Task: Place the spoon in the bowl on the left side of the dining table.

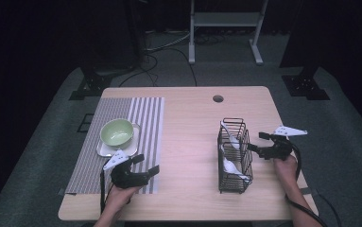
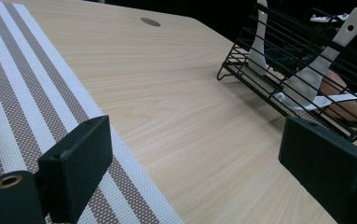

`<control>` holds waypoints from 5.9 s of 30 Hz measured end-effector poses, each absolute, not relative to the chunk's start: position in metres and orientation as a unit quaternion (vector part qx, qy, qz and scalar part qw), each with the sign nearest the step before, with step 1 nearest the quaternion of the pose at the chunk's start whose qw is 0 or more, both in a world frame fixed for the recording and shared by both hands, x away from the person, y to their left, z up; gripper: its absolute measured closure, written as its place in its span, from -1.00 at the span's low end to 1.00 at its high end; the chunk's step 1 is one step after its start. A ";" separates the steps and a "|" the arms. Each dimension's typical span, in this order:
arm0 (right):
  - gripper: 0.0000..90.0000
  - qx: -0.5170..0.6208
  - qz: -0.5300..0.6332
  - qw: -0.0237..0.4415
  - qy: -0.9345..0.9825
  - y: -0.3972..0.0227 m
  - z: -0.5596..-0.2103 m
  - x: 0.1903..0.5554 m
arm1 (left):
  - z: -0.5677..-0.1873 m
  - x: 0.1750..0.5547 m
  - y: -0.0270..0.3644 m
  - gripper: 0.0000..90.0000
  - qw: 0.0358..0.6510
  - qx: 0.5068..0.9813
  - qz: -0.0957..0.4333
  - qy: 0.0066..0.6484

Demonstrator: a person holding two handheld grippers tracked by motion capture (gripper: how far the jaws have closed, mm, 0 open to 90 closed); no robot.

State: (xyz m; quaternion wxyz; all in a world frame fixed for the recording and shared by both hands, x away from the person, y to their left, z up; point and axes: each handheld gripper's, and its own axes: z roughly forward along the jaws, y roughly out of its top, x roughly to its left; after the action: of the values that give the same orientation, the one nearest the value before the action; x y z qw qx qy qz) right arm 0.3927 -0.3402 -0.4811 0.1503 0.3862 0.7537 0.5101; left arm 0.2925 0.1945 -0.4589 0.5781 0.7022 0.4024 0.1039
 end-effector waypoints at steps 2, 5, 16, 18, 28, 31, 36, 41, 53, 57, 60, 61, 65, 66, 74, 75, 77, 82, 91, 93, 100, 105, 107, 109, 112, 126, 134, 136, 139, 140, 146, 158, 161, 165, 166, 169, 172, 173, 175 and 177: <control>-0.73 0.386 0.510 0.151 0.754 -0.340 -0.481 0.393 | -0.458 0.292 0.193 -0.81 0.578 0.703 0.103 0.401; -0.73 0.386 0.509 0.151 0.755 -0.340 -0.481 0.393 | -0.457 0.290 0.189 -0.81 0.578 0.707 0.106 0.395; -0.73 0.387 0.502 0.154 0.758 -0.338 -0.481 0.392 | -0.452 0.285 0.174 -0.81 0.582 0.716 0.099 0.373; -0.73 0.387 0.502 0.154 0.758 -0.338 -0.481 0.392 | -0.450 0.283 0.170 -0.81 0.584 0.719 0.098 0.364; -0.73 0.385 0.501 0.155 0.760 -0.338 -0.481 0.393 | -0.449 0.279 0.157 -0.81 0.577 0.732 0.096 0.350; -0.73 0.383 0.502 0.154 0.760 -0.338 -0.481 0.393 | -0.449 0.279 0.156 -0.81 0.574 0.733 0.100 0.351; -0.73 0.383 0.504 0.152 0.759 -0.338 -0.481 0.392 | -0.449 0.281 0.155 -0.81 0.567 0.734 0.095 0.361; -0.73 0.384 0.506 0.150 0.758 -0.339 -0.481 0.393 | -0.449 0.285 0.151 -0.81 0.565 0.736 0.074 0.365; -0.73 0.379 0.505 0.150 0.761 -0.338 -0.481 0.393 | -0.443 0.284 0.134 -0.81 0.562 0.748 0.084 0.342; -0.73 0.379 0.505 0.150 0.761 -0.338 -0.481 0.393 | -0.443 0.284 0.133 -0.81 0.562 0.747 0.084 0.345; -0.73 0.379 0.504 0.150 0.761 -0.338 -0.481 0.393 | -0.442 0.284 0.131 -0.81 0.564 0.746 0.083 0.344; -0.73 0.378 0.504 0.150 0.761 -0.338 -0.481 0.393 | -0.441 0.284 0.130 -0.81 0.564 0.747 0.082 0.342; -0.73 0.379 0.506 0.150 0.761 -0.338 -0.481 0.393 | -0.440 0.284 0.126 -0.81 0.568 0.744 0.074 0.344; -0.73 0.379 0.506 0.149 0.761 -0.338 -0.481 0.393 | -0.439 0.285 0.125 -0.81 0.567 0.745 0.072 0.345; -0.73 0.379 0.507 0.148 0.760 -0.338 -0.481 0.393 | -0.434 0.285 0.113 -0.81 0.573 0.746 0.071 0.333; -0.73 0.379 0.507 0.148 0.760 -0.338 -0.481 0.393 | -0.434 0.286 0.111 -0.81 0.573 0.746 0.071 0.332; -0.73 0.379 0.508 0.148 0.760 -0.338 -0.481 0.393 | -0.434 0.287 0.110 -0.81 0.572 0.748 0.068 0.331; -0.73 0.379 0.508 0.147 0.760 -0.338 -0.481 0.392 | -0.433 0.290 0.108 -0.81 0.573 0.746 0.068 0.334; -0.73 0.379 0.508 0.147 0.760 -0.338 -0.481 0.392 | -0.428 0.289 0.095 -0.81 0.578 0.747 0.065 0.321; -0.73 0.378 0.508 0.147 0.760 -0.338 -0.481 0.392 | -0.428 0.289 0.093 -0.81 0.579 0.748 0.064 0.319; -0.73 0.377 0.508 0.146 0.760 -0.338 -0.481 0.392 | -0.427 0.290 0.086 -0.81 0.579 0.750 0.060 0.315; -0.73 0.376 0.508 0.147 0.761 -0.338 -0.481 0.392 | -0.428 0.290 0.082 -0.81 0.580 0.749 0.053 0.316; -0.73 0.376 0.509 0.146 0.761 -0.338 -0.481 0.392 | -0.427 0.290 0.079 -0.81 0.582 0.749 0.052 0.312; -0.73 0.375 0.509 0.146 0.761 -0.338 -0.481 0.392 | -0.426 0.290 0.077 -0.81 0.583 0.750 0.052 0.309; -0.73 0.374 0.507 0.147 0.763 -0.338 -0.481 0.392 | -0.424 0.291 0.073 -0.81 0.587 0.747 0.042 0.309; -0.73 0.374 0.507 0.147 0.763 -0.337 -0.481 0.392 | -0.413 0.290 0.058 -0.81 0.594 0.748 0.035 0.293; -0.73 0.374 0.506 0.147 0.763 -0.337 -0.481 0.392 | -0.408 0.292 0.051 -0.81 0.599 0.745 0.028 0.293; -0.73 0.374 0.507 0.147 0.763 -0.337 -0.481 0.392 | -0.406 0.293 0.048 -0.81 0.599 0.745 0.027 0.291; -0.73 0.373 0.506 0.147 0.763 -0.337 -0.481 0.392 | -0.404 0.294 0.044 -0.80 0.601 0.745 0.026 0.290; -0.73 0.373 0.506 0.147 0.763 -0.337 -0.481 0.392 | -0.404 0.294 0.042 -0.80 0.600 0.745 0.024 0.291; -0.73 0.373 0.507 0.147 0.763 -0.337 -0.481 0.392 | -0.402 0.296 0.037 -0.80 0.597 0.747 0.028 0.290; -0.73 0.373 0.507 0.147 0.763 -0.337 -0.481 0.392 | -0.396 0.301 0.024 -0.70 0.593 0.751 0.038 0.287; -0.73 0.372 0.508 0.146 0.763 -0.337 -0.481 0.392 | -0.396 0.303 0.021 -0.69 0.591 0.752 0.038 0.289; -0.73 0.372 0.508 0.146 0.763 -0.337 -0.481 0.392 | -0.396 0.306 0.019 -0.61 0.589 0.752 0.037 0.292; -0.73 0.372 0.508 0.147 0.763 -0.337 -0.481 0.392 | -0.396 0.307 0.018 -0.61 0.589 0.752 0.036 0.293; -0.73 0.372 0.508 0.146 0.763 -0.337 -0.481 0.392 | -0.396 0.308 0.016 -0.61 0.586 0.754 0.043 0.293; -0.73 0.372 0.508 0.146 0.763 -0.337 -0.481 0.392 | -0.395 0.308 0.013 -0.53 0.588 0.753 0.050 0.291; -0.73 0.372 0.508 0.147 0.763 -0.337 -0.481 0.392 | -0.395 0.308 0.012 -0.52 0.588 0.752 0.052 0.292; -0.73 0.371 0.508 0.147 0.763 -0.337 -0.481 0.392 | -0.394 0.308 0.009 -0.50 0.589 0.752 0.055 0.292; -0.73 0.371 0.509 0.147 0.763 -0.338 -0.481 0.392 | -0.393 0.308 0.008 -0.46 0.588 0.751 0.063 0.293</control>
State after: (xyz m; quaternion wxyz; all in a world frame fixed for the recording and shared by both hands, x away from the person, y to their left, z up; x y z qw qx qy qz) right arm 0.3922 -0.3376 -0.4810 0.1467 0.3710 0.7628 0.5089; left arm 0.3083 0.0076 -0.3932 0.5881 0.7511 0.2933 0.0628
